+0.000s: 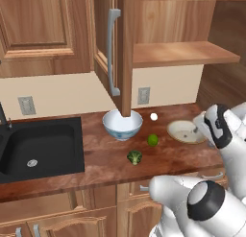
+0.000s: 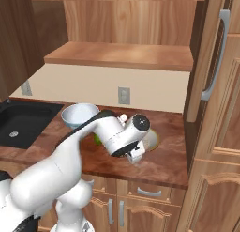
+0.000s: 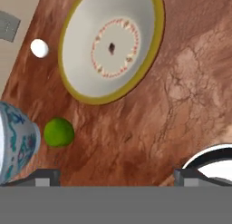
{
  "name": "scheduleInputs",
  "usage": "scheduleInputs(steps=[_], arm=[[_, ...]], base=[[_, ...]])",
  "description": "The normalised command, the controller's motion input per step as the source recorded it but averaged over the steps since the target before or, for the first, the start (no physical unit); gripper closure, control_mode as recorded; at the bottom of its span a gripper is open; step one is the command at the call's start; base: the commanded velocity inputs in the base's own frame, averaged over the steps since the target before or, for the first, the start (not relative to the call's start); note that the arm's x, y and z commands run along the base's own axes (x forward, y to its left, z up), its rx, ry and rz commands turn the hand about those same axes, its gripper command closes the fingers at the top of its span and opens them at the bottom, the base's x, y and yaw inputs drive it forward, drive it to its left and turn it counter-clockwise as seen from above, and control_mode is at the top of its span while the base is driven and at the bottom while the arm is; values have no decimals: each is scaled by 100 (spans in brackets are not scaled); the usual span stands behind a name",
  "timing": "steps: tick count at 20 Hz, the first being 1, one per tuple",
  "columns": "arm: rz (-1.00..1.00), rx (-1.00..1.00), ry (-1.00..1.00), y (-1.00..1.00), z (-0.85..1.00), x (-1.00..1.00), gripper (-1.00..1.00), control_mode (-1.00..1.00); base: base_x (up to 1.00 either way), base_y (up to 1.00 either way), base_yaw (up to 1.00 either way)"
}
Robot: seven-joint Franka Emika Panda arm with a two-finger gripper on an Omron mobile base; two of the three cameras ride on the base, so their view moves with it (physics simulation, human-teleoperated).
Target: Pick both bowls and place them on the counter. Then place the broccoli in one bowl and place the lime in the other bowl.
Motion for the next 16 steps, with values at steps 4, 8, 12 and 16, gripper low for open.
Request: scheduleInputs(steps=[4, 8, 12, 16], arm=[[23, -20, -6, 67, 3, -16, -100, -100], [24, -12, -12, 68, 3, -1, -100, -100], [23, -9, -13, 64, 7, 0, -100, -100], [25, -6, -1, 63, 1, 0, -100, -100]], base=[[0, 0, 0], [0, 0, 0], [0, 0, 0], [0, 0, 0]])
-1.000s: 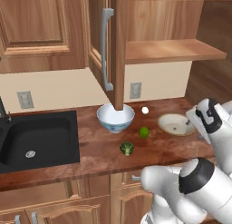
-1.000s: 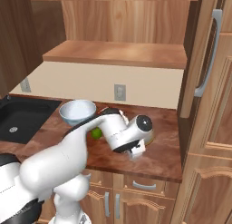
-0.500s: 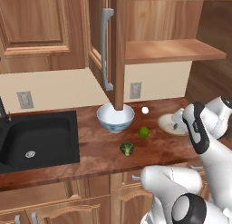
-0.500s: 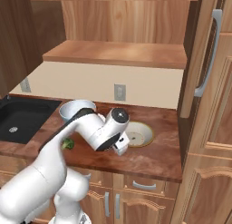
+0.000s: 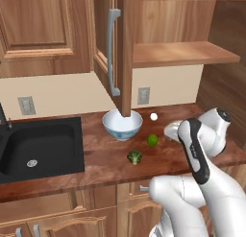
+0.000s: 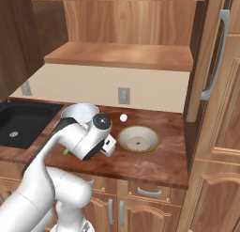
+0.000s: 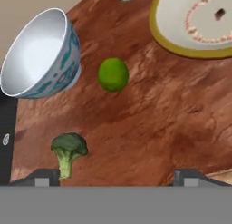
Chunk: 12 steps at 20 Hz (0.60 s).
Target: Pick both bowls and place them on the counter. Then place the broccoli in one bowl and place the lime in the other bowl.
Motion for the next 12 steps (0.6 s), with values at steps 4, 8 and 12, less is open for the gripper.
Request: scheduleInputs(steps=[4, 8, 12], arm=[[21, -10, 4, 65, 14, 5, -100, -100], [16, -14, 1, 58, 13, 4, -100, -100], [16, -14, 0, 47, 0, 21, -100, -100]], base=[[0, 0, 0], [0, 0, 0], [0, 0, 0]])
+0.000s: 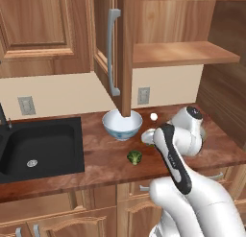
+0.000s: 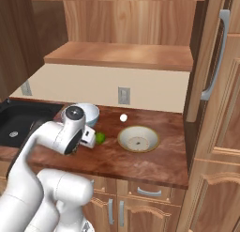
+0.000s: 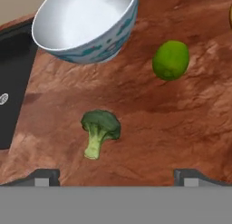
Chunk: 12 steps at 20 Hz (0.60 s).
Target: Pick both bowls and place them on the counter. Then place the broccoli in one bowl and place the lime in the other bowl.
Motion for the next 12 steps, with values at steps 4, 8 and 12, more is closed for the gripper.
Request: scheduleInputs(steps=[4, 8, 12], arm=[[15, -20, 1, 39, -16, 39, -100, -100], [16, -20, 5, 22, -18, 25, -100, -100], [8, -16, 21, 3, -11, 28, -100, -100]], base=[[0, 0, 0], [0, 0, 0], [0, 0, 0]])
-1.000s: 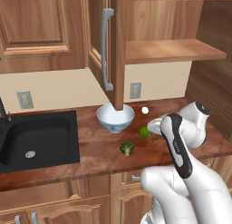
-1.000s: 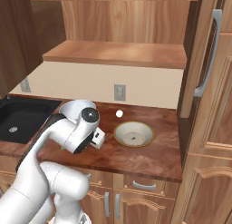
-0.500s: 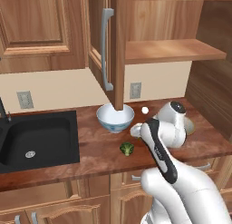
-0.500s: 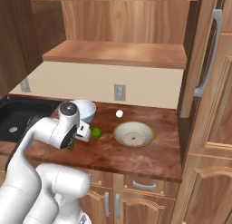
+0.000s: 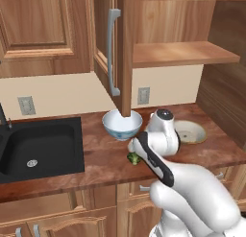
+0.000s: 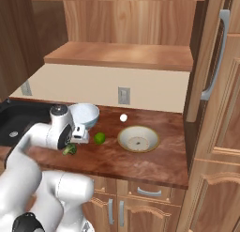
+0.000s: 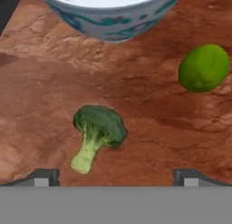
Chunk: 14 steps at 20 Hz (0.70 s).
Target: Pick both bowls and place them on the counter. Then place the broccoli in one bowl and place the lime in the other bowl.
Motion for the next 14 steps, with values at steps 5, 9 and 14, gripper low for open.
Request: scheduleInputs(steps=[5, 9, 14], arm=[[11, -7, 19, 2, 0, 25, -100, -100], [17, -3, 1, 15, -3, 12, -100, -100], [18, -1, 0, 19, -18, 0, -100, -100]], base=[[0, 0, 0], [0, 0, 0], [0, 0, 0]])
